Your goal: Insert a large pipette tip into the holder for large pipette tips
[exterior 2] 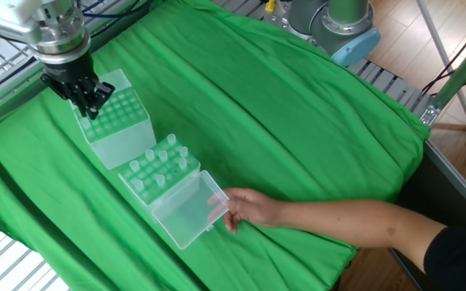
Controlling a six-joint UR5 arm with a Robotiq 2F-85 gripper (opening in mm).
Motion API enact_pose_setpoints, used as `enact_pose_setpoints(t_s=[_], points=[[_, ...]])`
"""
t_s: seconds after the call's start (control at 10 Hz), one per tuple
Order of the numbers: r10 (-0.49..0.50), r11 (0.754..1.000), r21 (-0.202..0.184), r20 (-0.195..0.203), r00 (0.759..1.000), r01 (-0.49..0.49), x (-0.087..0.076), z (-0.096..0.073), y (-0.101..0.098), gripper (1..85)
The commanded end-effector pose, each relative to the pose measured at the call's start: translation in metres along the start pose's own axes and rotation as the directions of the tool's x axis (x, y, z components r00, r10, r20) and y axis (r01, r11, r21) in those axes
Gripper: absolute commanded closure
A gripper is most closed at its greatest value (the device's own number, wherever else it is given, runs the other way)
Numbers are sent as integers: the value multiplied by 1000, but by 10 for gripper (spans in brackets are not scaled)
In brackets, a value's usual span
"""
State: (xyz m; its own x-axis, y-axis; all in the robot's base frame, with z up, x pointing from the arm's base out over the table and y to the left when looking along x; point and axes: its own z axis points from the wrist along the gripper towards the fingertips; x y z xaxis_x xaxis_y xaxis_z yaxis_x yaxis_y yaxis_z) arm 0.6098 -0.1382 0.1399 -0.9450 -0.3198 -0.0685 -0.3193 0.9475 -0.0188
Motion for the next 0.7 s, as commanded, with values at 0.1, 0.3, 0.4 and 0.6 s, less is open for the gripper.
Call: enact_pose_setpoints(t_s=[0.1,0.3,0.4,0.6], points=[[35,999,13,-12,999,-35,-1,-13,2,847],[47,999,12,-21,999,-47,-3,-22,7,847],[49,999,13,-29,998,-49,-4,-29,8,847],[40,999,10,-48,998,-40,-2,-48,7,847]])
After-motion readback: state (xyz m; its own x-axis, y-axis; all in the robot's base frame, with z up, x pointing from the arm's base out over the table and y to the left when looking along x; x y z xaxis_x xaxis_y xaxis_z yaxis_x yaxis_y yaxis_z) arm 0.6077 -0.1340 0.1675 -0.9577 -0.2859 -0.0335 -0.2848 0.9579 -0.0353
